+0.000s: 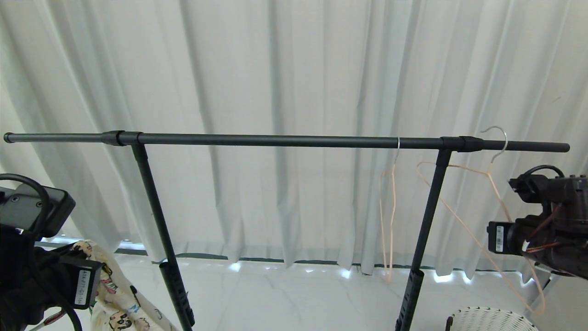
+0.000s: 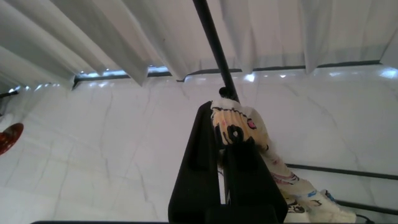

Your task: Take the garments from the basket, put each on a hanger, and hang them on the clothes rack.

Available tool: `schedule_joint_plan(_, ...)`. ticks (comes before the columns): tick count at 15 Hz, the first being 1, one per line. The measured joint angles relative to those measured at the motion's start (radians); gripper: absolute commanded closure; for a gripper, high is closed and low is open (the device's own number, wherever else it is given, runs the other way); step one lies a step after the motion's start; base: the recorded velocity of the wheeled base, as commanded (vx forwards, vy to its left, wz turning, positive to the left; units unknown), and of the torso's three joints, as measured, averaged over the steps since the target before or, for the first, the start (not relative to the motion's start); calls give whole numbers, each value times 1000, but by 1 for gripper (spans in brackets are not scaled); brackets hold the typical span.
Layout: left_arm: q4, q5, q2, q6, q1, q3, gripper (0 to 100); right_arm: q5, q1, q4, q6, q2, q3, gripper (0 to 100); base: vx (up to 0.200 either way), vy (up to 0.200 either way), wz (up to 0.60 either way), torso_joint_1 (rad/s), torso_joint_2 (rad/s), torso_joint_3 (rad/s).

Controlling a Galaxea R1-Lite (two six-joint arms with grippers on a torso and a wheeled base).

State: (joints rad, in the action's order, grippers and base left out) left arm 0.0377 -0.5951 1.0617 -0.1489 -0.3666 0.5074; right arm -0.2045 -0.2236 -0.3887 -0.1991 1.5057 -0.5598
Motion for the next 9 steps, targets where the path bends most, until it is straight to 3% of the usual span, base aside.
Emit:
schedule_joint_plan(1, 0, -8, -4, 0, 0, 0, 100, -8, 0, 0, 2, -37, 41, 100, 0, 0, 0, 0, 0, 0)
schedule_joint_plan(5, 0, -10, -21, 0, 0, -24, 100, -25, -5, 6, 29, -172, 157, 100, -200, 0, 0, 6, 7, 2)
schedule_joint_plan(9, 0, -10, -50, 2, 0, -54, 100, -25, -7, 14, 145, -292, 255, 100, -200, 0, 0, 0, 4, 5)
